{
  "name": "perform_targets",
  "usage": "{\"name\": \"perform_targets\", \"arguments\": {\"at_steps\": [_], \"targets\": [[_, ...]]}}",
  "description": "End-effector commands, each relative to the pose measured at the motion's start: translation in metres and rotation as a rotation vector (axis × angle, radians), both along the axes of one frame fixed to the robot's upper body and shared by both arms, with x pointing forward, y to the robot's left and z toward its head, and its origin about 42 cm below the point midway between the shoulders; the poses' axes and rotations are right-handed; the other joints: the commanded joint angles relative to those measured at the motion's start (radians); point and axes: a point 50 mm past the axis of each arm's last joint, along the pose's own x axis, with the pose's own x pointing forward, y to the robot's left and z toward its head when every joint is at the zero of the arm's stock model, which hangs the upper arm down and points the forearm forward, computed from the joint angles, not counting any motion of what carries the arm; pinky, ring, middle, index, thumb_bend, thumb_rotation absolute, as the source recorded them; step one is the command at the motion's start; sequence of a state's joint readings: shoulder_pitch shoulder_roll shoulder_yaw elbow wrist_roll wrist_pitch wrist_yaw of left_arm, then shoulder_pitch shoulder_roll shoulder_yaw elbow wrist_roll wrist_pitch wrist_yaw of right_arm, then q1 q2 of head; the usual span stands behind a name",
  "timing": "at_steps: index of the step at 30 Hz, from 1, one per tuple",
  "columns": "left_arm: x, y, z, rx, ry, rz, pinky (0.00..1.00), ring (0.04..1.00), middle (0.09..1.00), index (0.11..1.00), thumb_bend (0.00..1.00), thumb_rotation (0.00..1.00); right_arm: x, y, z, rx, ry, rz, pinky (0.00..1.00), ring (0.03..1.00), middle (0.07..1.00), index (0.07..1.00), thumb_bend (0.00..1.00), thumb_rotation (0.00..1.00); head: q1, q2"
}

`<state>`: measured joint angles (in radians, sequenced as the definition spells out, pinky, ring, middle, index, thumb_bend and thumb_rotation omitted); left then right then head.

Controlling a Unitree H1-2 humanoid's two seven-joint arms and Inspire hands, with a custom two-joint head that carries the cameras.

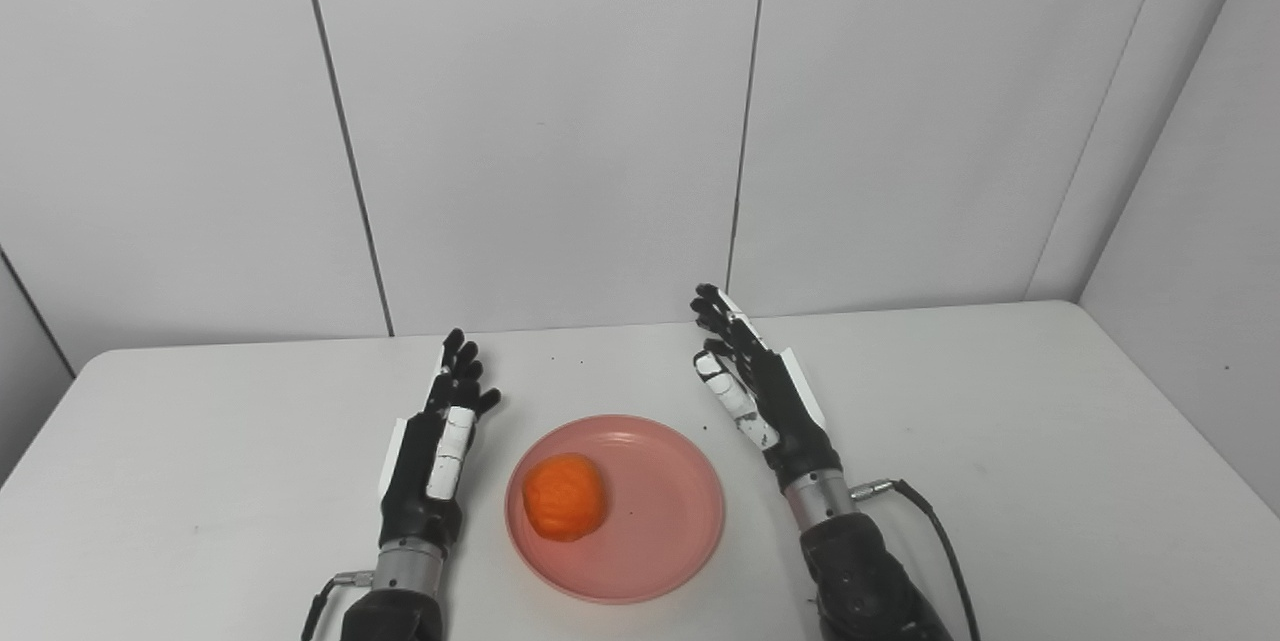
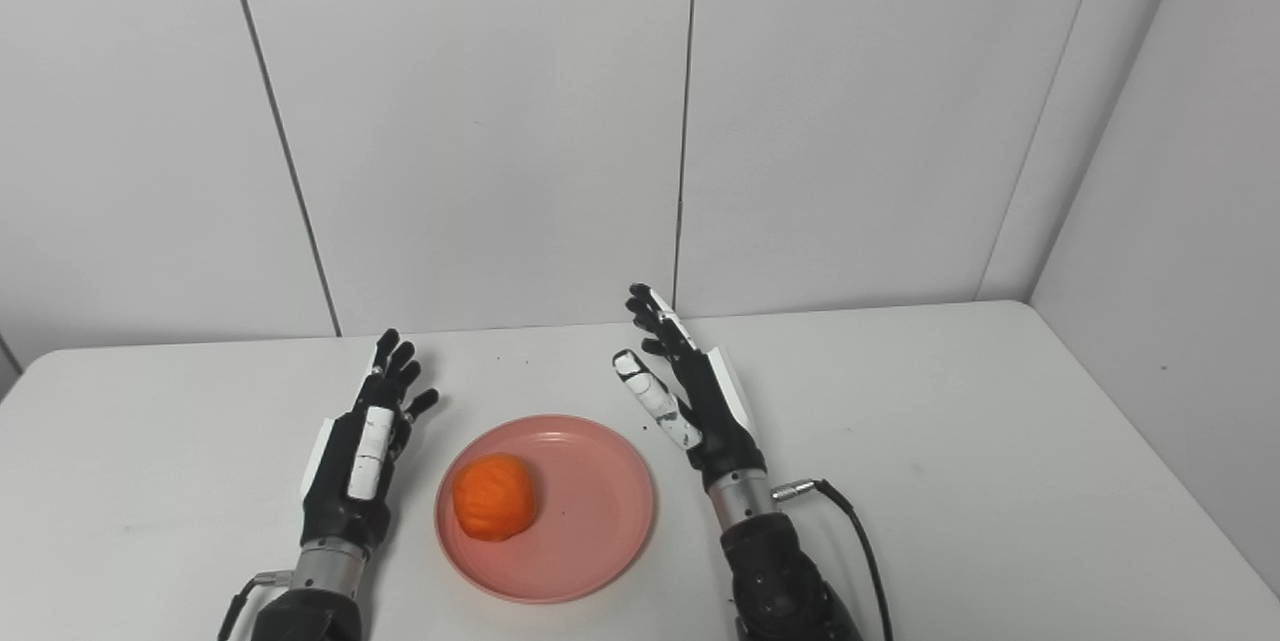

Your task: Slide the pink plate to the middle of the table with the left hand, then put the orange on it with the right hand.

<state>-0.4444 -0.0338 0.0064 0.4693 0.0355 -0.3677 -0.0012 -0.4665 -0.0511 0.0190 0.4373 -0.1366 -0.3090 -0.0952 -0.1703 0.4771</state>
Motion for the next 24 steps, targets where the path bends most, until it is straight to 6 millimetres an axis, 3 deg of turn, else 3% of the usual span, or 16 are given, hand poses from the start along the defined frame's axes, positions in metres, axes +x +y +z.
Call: {"name": "perform_targets", "arguments": {"at_steps": [1,7,11,24], "targets": [[-0.005,0.007,-0.007,0.098,-0.070,0.054,1.00,1.000,0.996,1.000,0.79,0.94,0.005,0.005,0.011,0.099,-0.067,-0.007,0.87,0.887,0.895,0.908,0.84,1.00,0.000,0.003],[-0.006,0.009,-0.013,0.141,-0.065,0.093,1.00,1.000,1.000,1.000,0.77,0.97,0.004,0.003,-0.018,0.210,0.029,-0.047,0.93,0.922,0.923,0.950,0.84,1.00,-0.001,0.012],[-0.005,0.009,-0.019,0.093,0.029,0.084,1.00,1.000,1.000,1.000,0.80,0.97,0.002,0.003,-0.033,0.218,0.090,-0.043,0.97,0.949,0.933,0.955,0.84,1.00,0.005,0.015],[-0.004,0.003,-0.020,-0.114,0.241,0.020,1.00,1.000,1.000,1.000,0.84,0.93,-0.001,0.001,-0.046,0.172,0.181,-0.030,1.00,0.984,0.935,0.938,0.84,1.00,0.011,0.023]]}}
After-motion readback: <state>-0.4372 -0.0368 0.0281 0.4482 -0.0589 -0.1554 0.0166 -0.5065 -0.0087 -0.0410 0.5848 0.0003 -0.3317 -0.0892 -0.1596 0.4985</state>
